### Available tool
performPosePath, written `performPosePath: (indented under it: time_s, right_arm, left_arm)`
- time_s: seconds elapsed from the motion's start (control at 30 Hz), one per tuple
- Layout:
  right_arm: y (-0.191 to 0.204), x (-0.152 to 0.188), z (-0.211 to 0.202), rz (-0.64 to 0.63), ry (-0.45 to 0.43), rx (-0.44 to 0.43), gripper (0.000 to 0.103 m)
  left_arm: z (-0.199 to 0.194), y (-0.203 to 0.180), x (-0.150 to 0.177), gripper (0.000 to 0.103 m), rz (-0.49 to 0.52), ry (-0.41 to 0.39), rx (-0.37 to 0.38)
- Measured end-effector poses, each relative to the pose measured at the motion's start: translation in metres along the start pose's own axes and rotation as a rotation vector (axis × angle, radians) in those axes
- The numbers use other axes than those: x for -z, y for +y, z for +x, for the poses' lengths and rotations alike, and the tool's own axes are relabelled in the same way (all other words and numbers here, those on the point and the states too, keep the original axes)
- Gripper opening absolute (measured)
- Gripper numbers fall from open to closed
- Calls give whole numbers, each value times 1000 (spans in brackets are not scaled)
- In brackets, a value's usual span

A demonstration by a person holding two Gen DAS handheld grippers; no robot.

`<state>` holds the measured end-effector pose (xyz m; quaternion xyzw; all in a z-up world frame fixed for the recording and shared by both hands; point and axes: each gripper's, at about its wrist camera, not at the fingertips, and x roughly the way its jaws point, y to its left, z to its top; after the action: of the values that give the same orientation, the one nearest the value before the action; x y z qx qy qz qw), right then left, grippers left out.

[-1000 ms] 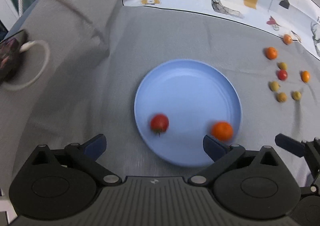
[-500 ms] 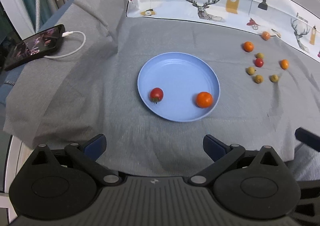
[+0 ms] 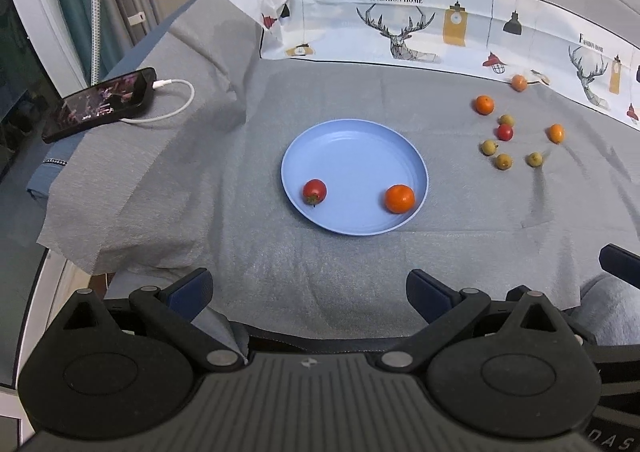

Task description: Organize fruits

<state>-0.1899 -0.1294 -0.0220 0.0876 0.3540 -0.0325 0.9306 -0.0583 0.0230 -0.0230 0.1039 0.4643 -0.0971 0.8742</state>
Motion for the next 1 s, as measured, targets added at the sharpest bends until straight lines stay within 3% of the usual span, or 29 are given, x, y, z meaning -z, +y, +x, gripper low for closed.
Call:
performPosePath:
  time_s: [1.0]
  right_arm:
    - [1,4,-13,11,-15,8,102]
  left_arm:
    - [-9,3,5,103,-2,-12,-1]
